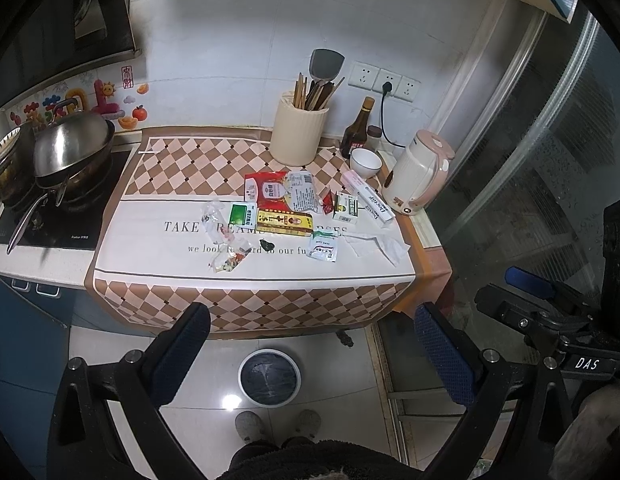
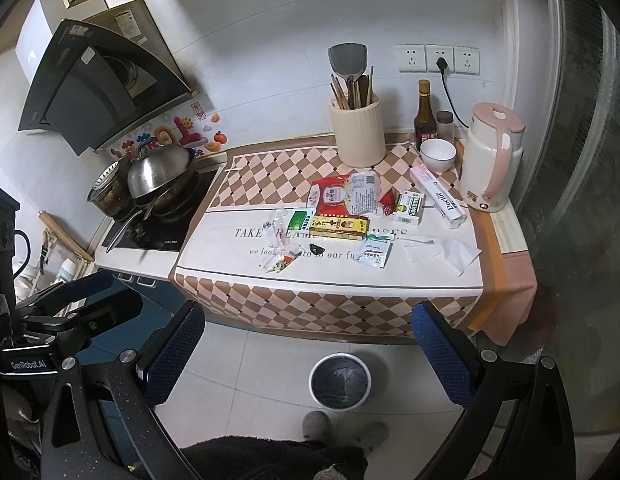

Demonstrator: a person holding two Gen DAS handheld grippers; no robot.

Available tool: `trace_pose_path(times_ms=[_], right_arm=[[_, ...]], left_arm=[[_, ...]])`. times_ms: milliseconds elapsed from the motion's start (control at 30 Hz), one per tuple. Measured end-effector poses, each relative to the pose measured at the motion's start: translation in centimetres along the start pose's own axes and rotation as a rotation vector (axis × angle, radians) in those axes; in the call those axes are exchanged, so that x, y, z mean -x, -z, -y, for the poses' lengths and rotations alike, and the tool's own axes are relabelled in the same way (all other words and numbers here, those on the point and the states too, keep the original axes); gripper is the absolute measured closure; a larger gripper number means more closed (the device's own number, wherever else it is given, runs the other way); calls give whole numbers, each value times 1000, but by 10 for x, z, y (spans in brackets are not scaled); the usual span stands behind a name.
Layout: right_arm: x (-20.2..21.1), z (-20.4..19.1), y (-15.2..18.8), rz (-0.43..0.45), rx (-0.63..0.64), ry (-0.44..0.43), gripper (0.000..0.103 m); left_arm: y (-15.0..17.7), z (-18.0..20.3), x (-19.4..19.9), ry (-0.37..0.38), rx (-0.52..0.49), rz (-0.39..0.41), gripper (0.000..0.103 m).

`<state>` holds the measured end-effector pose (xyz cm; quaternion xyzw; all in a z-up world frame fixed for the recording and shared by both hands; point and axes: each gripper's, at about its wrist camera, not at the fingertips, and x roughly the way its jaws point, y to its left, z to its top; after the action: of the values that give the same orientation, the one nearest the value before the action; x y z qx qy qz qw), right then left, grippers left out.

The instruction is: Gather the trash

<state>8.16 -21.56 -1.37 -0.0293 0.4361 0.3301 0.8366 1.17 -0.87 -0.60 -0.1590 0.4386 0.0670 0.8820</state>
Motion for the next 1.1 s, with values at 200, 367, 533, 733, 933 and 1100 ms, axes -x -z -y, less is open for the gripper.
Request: trace_pose_path(times_ms=[200,367,533,733,933,1100], right_arm=[[0,-1,0,0,0,1,0],[0,-1,0,-2,1,1,0],[0,-1,0,-3,3,1,0],[-1,-3,0,-3,0,-3,0],[-9,-4,1,17,-30,22,0],[-34,2,-4,50,-70,152,0]], left_arm=[[0,1,-2,1,-1,1,0],[0,1,-1,1,1,1,0],[2,7,-8,2,-2,-1,0],[3,7,-9,4,-1,1,0],[4,3,-13,-174,-34,75,0],[-3,-19,-53,-421,-64,139,0]])
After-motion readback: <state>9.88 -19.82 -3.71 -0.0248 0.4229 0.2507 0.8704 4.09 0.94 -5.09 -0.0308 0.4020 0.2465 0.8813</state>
